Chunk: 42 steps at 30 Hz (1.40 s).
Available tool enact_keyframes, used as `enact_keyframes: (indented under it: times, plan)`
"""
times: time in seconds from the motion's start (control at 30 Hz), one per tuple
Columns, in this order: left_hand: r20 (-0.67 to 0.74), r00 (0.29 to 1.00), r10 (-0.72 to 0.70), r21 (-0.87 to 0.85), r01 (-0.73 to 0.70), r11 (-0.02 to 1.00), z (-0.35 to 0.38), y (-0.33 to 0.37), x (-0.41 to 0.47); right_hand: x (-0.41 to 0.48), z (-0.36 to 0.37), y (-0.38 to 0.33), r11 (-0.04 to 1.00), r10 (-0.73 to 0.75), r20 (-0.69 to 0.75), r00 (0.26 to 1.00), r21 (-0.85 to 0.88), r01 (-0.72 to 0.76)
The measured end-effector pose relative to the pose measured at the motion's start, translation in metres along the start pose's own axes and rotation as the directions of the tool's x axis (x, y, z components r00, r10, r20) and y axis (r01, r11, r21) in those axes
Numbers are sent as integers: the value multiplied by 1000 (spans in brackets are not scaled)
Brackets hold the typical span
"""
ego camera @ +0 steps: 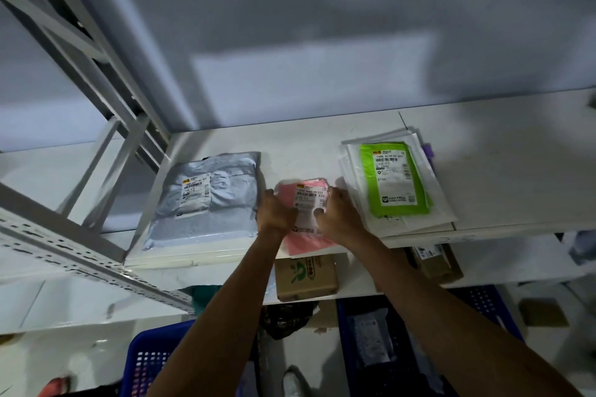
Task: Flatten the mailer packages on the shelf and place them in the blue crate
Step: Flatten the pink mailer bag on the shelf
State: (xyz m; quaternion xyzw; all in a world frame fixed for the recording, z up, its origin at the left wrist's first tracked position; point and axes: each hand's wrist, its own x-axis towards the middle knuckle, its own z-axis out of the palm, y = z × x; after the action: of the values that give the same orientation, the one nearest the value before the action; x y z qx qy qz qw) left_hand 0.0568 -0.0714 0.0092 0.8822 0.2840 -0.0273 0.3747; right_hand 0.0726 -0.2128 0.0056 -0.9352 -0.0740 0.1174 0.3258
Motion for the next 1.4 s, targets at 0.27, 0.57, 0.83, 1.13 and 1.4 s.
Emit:
enact_keyframes:
  times: [0.27,0.57,0.83,1.13,1.4]
  plan:
    - [31,999,-11,-305,20,952,-6,5,-18,-8,-21,10,996,-32,43,999,91,28]
    - [-108,994,8,-524,-64,850,-9,57,-28,-16,-69,15,963,-62,-126,990,253,93]
    - [6,924,382,-276,-366,889,25,108,-42,-4,-125,57,970,66,-368,928,242,27]
    - [263,680,685,405,-722,561,107,102,-29,5,-125,112,984,-62,-445,893,-175,-19]
    - [258,604,754,515,-747,421,123,90,-16,34,-99,128,818,-433,-198,879,-496,291]
